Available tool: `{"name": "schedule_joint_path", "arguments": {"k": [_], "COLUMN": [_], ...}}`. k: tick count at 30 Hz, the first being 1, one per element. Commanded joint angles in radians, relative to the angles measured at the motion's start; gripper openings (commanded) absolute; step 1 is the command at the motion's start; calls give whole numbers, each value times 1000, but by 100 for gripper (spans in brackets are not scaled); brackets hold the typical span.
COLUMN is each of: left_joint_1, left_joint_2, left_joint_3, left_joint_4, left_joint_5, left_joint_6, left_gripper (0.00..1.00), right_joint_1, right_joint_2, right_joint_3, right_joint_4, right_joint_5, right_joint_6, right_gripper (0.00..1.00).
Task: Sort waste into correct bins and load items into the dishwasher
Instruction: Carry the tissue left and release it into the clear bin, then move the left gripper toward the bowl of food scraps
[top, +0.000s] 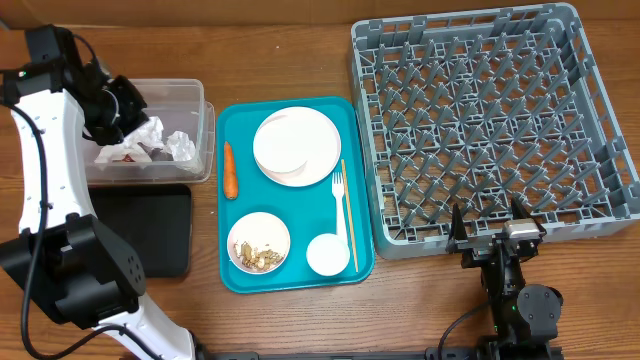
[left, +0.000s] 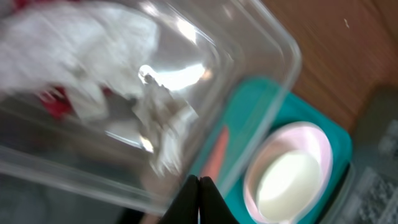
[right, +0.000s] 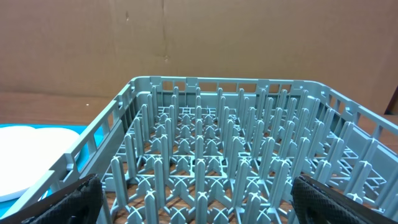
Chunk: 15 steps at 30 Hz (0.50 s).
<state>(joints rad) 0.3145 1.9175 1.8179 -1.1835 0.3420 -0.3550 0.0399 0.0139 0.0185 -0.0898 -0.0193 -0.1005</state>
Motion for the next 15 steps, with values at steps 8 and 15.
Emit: {"name": "schedule_joint_path", "arguments": {"k": [8, 15], "left_joint_1": [-150, -286], "left_joint_2": [-41, -41], "left_joint_3": [-7, -7], "left_joint_4": [-220, -289], "left_joint_5": [78, -2], "left_joint_6": [155, 121], "left_gripper": [4, 4], "right_joint_1": [-3, -3], "right_joint_2": [-9, -9], "right_joint_3": [-11, -11], "right_joint_4": [6, 6], "right_joint_5": [-1, -1], "right_joint_6": [-1, -1], "right_gripper": [100, 100]}}
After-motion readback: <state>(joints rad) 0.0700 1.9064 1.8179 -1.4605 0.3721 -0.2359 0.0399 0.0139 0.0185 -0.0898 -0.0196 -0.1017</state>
